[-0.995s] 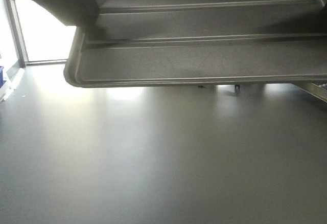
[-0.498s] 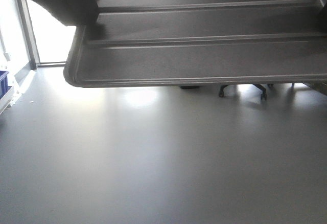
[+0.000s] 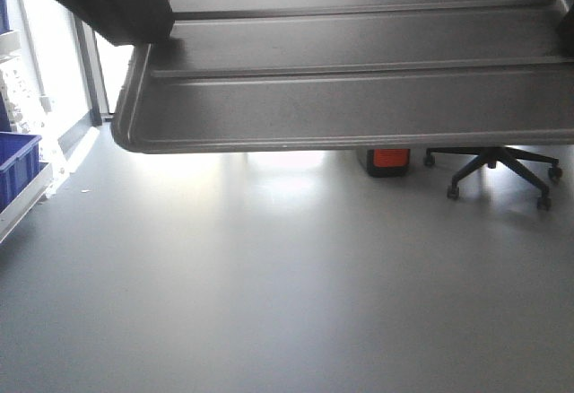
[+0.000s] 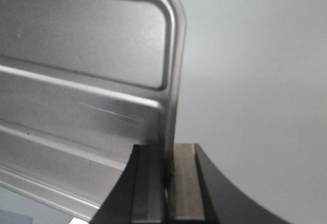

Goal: Grab silver tray and stack on right shelf
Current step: 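Hold the silver tray level with both grippers while the base drives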

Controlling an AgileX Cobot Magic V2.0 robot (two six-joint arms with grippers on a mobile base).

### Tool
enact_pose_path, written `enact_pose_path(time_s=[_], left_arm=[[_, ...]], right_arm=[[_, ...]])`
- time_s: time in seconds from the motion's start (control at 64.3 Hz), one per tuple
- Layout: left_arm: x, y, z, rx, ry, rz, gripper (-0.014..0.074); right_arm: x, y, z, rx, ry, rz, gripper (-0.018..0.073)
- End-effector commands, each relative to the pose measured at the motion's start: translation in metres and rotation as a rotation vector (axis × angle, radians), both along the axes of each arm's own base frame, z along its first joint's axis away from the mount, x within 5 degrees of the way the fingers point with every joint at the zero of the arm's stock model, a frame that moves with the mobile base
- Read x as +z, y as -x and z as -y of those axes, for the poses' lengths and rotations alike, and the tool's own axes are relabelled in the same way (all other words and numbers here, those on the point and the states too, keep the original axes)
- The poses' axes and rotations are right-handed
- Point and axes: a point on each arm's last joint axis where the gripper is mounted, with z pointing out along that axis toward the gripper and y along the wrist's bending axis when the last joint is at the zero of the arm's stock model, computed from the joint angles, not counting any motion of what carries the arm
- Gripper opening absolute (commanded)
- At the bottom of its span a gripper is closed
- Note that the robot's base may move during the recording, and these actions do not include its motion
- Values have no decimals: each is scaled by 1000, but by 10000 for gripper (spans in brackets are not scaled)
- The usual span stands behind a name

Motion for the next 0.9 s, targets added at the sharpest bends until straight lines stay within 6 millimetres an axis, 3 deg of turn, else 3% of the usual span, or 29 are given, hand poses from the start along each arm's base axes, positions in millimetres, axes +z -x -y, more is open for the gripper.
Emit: enact_pose_path(time_s=[0.0, 0.886], left_arm=[[14, 0, -13, 10, -67, 68, -99], [14, 0, -13, 11, -68, 68, -99]], right_arm=[[14, -1, 7, -3, 48, 101, 66], [14, -1, 7, -3, 49, 99, 66]])
